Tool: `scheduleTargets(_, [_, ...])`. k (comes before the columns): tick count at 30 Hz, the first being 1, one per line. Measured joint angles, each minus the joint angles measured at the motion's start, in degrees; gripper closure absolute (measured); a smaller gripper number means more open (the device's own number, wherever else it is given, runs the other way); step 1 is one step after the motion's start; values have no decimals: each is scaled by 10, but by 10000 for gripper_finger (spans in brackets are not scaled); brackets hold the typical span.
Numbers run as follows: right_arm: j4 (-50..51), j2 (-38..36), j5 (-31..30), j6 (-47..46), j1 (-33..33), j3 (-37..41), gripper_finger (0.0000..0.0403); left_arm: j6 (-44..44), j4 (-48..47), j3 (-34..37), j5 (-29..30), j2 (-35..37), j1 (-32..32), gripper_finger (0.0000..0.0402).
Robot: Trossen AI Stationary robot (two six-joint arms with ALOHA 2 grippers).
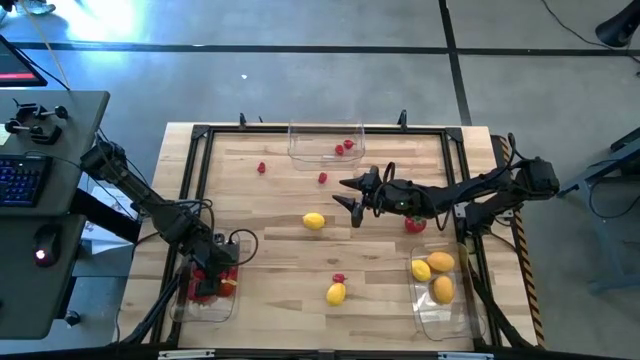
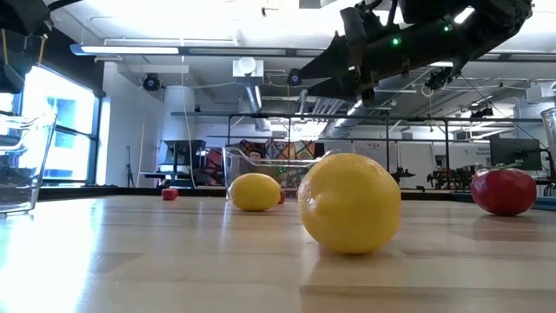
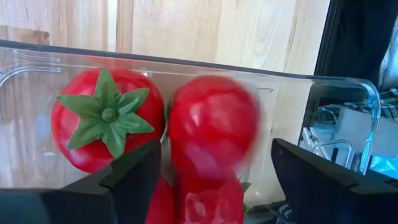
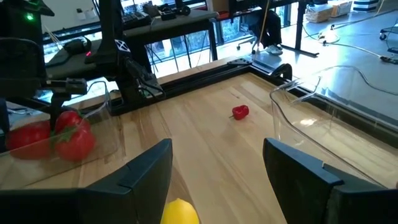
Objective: Sort produce into baskets
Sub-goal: Put the yellow lemon into the bottom right transparent bin
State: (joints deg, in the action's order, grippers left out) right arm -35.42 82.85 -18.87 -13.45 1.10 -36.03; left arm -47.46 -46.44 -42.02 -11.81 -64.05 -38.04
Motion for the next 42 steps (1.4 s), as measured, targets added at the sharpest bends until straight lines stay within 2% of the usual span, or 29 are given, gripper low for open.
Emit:
scheduleTargets(4, [17,0,-1,9,1,0,163,14,0,0,-6,0,0,87])
scheduleTargets(9, [30,2,-9,25,10,0,163,32,0,0,-20,14,0,82])
scheduleTargets(13, [31,24,-6,54,33,-4,163,63,8,0,15,49,4,86])
scheduleTargets(17, [30,63,31,75,50,-35,163,115,50,0,40,98,22,91])
scheduleTargets(20, [39,106,79,97,59,-64,163,177,93,0,42,130,47,93])
scheduleTargets(23, [52,157,96,107,67,-96,162,237,114,0,46,151,78,94])
scheduleTargets(28, [130,211,97,87,60,-164,144,352,167,10,50,157,126,94])
scheduleTargets(33, [209,238,80,74,45,-226,121,420,271,66,1,156,191,95])
scheduleTargets(36, [227,253,73,79,41,-243,116,442,322,96,-31,156,228,95])
scheduleTargets(42, [229,278,73,86,30,-243,116,491,408,131,-41,156,287,95])
